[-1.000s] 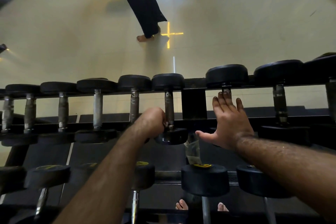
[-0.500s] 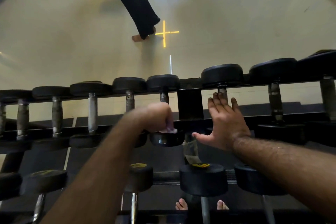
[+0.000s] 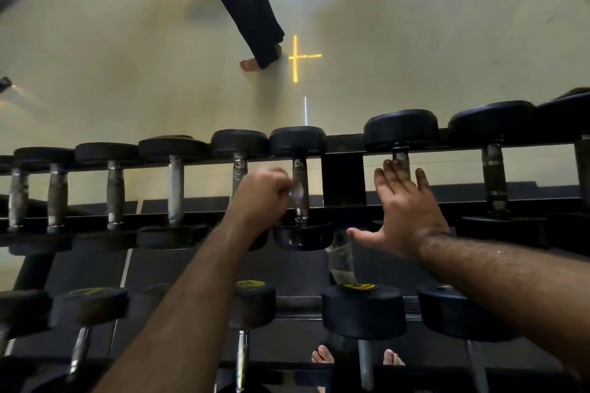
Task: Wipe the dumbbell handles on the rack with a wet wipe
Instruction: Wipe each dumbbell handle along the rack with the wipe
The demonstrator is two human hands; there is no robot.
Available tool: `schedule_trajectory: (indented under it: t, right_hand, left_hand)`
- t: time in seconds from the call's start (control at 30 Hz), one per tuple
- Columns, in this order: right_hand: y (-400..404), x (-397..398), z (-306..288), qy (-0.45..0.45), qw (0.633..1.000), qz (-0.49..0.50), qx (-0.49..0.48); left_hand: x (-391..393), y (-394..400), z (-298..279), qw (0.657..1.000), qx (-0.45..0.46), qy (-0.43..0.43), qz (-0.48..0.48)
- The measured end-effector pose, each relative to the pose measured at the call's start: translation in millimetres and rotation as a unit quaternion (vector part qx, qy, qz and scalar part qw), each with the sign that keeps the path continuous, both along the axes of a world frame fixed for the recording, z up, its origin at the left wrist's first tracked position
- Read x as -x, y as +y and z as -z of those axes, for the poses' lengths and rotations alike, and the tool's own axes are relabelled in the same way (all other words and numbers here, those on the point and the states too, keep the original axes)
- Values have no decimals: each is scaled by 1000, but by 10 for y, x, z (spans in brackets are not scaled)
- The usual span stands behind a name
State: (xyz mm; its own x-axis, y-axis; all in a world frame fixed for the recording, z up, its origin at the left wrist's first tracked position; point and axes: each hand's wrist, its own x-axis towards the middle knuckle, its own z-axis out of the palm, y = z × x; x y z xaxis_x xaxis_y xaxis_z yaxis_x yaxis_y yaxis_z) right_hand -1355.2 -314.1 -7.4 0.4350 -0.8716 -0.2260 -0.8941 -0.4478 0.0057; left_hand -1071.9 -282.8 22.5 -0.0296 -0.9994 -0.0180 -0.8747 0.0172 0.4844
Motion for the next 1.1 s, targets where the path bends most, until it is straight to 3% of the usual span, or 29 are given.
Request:
schedule_trajectory:
  t: [0.03, 0.1, 0.23, 0.3, 0.4, 0.47, 0.57, 0.67, 0.77, 0.93, 1.0, 1.1]
  right_hand:
    - [1, 0, -2, 0, 1000, 0, -1]
    - [18, -4, 9, 0, 1000, 2, -1]
    - [-3, -9, 23, 11, 1000, -10, -8]
    - [-21, -17, 35, 14, 999, -52, 4]
    - [107, -111, -17, 7, 982, -186, 37]
    - [298, -442, -133, -42, 971, -233, -24]
    - [530, -1237, -224, -54, 977, -178, -106]
    - [544, -1826, -217, 70, 977, -141, -146]
    - [585, -2023, -126, 164, 972, -117, -119]
    - [595, -1843, 135, 29, 993, -109, -29]
    - [569, -1639, 253, -117, 987, -114, -8]
    - [523, -1320, 489, -322, 939, -121, 2]
  left_hand:
    - [33, -72, 2, 995, 80, 18, -56]
    - [167, -131, 64, 986, 132, 20, -104]
    - [340, 85, 167, 998, -34, -41, 15]
    - [275, 233, 55, 994, -104, -27, 19]
    - [108, 432, -203, 997, -24, 25, -73]
    - [-19, 528, -327, 975, 57, 76, -201]
    - [-130, 646, -415, 912, 120, 175, -352]
    - [-187, 784, -453, 873, 156, 235, -399]
    - [-218, 906, -438, 863, 160, 262, -401]
    - [-168, 1034, -411, 864, 151, 293, -380]
    - [-137, 1036, -416, 870, 151, 284, -373]
    - [-88, 971, -404, 870, 166, 281, -369]
